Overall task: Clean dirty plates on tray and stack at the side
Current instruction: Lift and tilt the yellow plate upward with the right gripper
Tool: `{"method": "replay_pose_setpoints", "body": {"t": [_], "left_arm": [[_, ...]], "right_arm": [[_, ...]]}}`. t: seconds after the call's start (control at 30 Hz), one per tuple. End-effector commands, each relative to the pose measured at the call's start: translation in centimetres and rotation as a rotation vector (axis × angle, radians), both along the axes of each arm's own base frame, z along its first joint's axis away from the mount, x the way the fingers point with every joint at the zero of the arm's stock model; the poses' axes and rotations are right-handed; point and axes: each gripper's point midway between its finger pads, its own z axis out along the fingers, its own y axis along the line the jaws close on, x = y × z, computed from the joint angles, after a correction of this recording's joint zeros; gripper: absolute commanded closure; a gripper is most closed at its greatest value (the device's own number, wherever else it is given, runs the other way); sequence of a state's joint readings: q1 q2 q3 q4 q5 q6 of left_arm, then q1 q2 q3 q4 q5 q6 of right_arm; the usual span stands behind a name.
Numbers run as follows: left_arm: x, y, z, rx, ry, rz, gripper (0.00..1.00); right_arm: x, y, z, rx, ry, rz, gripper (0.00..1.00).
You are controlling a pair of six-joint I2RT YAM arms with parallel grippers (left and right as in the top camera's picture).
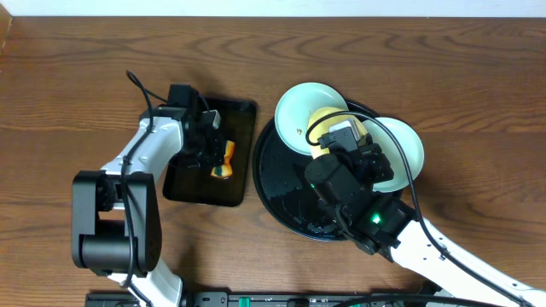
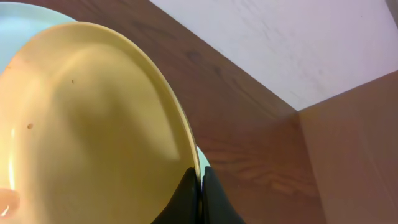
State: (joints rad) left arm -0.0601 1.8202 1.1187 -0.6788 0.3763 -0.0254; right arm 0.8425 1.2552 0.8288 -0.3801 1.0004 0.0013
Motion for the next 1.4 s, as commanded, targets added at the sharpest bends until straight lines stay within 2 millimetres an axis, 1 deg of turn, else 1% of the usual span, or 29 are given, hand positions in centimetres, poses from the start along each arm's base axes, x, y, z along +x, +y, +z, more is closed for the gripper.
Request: {"method": "replay_pose_setpoints", "body": {"t": [0.0, 0.1, 0.33, 0.4, 0.43, 0.47, 0.5, 0.53, 0.57, 0.6, 0.67, 0.7, 0.73, 0.77, 0.8, 0.83, 0.87, 0.9, 0.97, 1.0, 1.03, 1.1, 1.13, 1.17, 1.2, 1.23, 1.27, 1.33, 1.37], "left_arm": [[0.3, 0.4, 0.3, 0.024, -0.029, 0.011, 0.92], [0.3, 0.9, -0.1, 0.053, -0.029, 0.018, 0.92], [-0.5, 0.6, -1.0, 0.038, 0.003, 0.015, 0.92], [-0.7, 1.8, -1.6, 0.109, 0.011, 0.022, 0.92], [-0.8, 3.0, -1.9, 0.175, 0.016, 0.041, 0.92], [-0.9, 4.6, -2.2, 0.265, 0.025, 0.092, 0.92], [-1.0, 5.3, -2.2, 0.302, 0.03, 0.115, 0.92], [-1.2, 6.4, -2.2, 0.364, 0.041, 0.172, 0.92], [-1.3, 6.8, -2.1, 0.379, 0.051, 0.214, 0.92], [-1.4, 6.5, -2.2, 0.355, 0.061, 0.241, 0.92], [-1.2, 3.4, -2.0, 0.178, 0.066, 0.176, 0.92], [-1.0, -0.2, -1.1, -0.024, 0.035, 0.04, 0.93], [-1.1, -2.5, -0.1, -0.159, 0.002, -0.059, 0.93], [-1.1, -3.2, 0.2, -0.198, -0.013, -0.093, 0.93], [-0.9, -3.0, 0.1, -0.186, -0.018, -0.09, 0.92], [-0.8, -2.4, -0.2, -0.145, -0.014, -0.068, 0.92], [-0.6, -1.2, -0.8, -0.069, -0.002, -0.022, 0.92], [-0.6, 0.9, -1.5, 0.051, 0.021, 0.069, 0.92], [-1.1, 4.2, -2.1, 0.233, 0.062, 0.23, 0.92], [-1.2, 4.4, -2.1, 0.243, 0.071, 0.246, 0.92], [-1.2, 3.6, -2.1, 0.201, 0.07, 0.214, 0.92], [-1.3, 0.4, -1.4, 0.025, 0.031, 0.005, 0.92], [-1.3, -0.1, -1.2, -0.001, 0.019, -0.037, 0.92], [-1.2, 0.4, -1.4, 0.026, 0.023, -0.006, 0.91], [-1.0, 1.1, -1.6, 0.066, 0.034, 0.054, 0.86], [-1.0, 2.1, -1.8, 0.117, 0.054, 0.15, 0.84], [-1.0, 1.6, -1.7, 0.09, 0.056, 0.145, 0.92], [-1.1, -1.3, -0.7, -0.079, 0.027, -0.006, 0.92], [-1.3, -2.2, -0.3, -0.13, 0.011, -0.06, 0.92]], "right_arm": [[0.3, -0.1, 1.5, 0.062, -0.047, -0.029, 0.99], [0.3, -0.1, 1.5, 0.062, -0.047, -0.029, 0.99], [0.2, -0.1, 1.5, 0.061, -0.046, -0.029, 0.99], [0.3, -0.1, 1.5, 0.062, -0.047, -0.029, 0.99], [0.3, -0.1, 1.5, 0.062, -0.047, -0.029, 0.99], [0.2, -0.1, 1.5, 0.062, -0.046, -0.028, 0.99], [0.2, -0.1, 1.5, 0.062, -0.046, -0.028, 0.99], [0.2, -0.1, 1.5, 0.062, -0.046, -0.027, 0.99], [0.2, -0.1, 1.5, 0.062, -0.047, -0.027, 0.99], [0.2, -0.1, 1.5, 0.062, -0.046, -0.027, 0.99], [0.2, -0.1, 1.5, 0.062, -0.046, -0.027, 0.99], [0.2, -0.1, 1.5, 0.062, -0.046, -0.027, 0.99], [0.2, -0.1, 1.5, 0.062, -0.047, -0.027, 0.99], [0.2, -0.1, 1.5, 0.062, -0.047, -0.027, 0.99], [0.2, -0.1, 1.5, 0.061, -0.046, -0.027, 0.99], [0.2, -0.1, 1.5, 0.061, -0.046, -0.027, 0.99], [0.2, -0.1, 1.5, 0.061, -0.046, -0.027, 0.99], [0.2, -0.1, 1.5, 0.061, -0.046, -0.027, 0.99], [0.2, -0.1, 1.5, 0.061, -0.046, -0.027, 0.99], [0.2, -0.1, 1.5, 0.061, -0.046, -0.027, 0.99], [0.2, -0.1, 1.5, 0.061, -0.046, -0.027, 0.99], [0.2, -0.1, 1.5, 0.061, -0.046, -0.027, 0.99], [0.2, -0.1, 1.5, 0.061, -0.046, -0.027, 0.99], [0.2, -0.1, 1.5, 0.061, -0.046, -0.027, 0.99], [0.2, -0.1, 1.5, 0.061, -0.046, -0.027, 0.99], [0.2, -0.1, 1.5, 0.061, -0.046, -0.027, 0.99], [0.2, -0.1, 1.5, 0.061, -0.046, -0.027, 0.99], [0.2, -0.1, 1.5, 0.061, -0.046, -0.027, 0.99], [0.2, -0.1, 1.5, 0.061, -0.046, -0.027, 0.99]]}}
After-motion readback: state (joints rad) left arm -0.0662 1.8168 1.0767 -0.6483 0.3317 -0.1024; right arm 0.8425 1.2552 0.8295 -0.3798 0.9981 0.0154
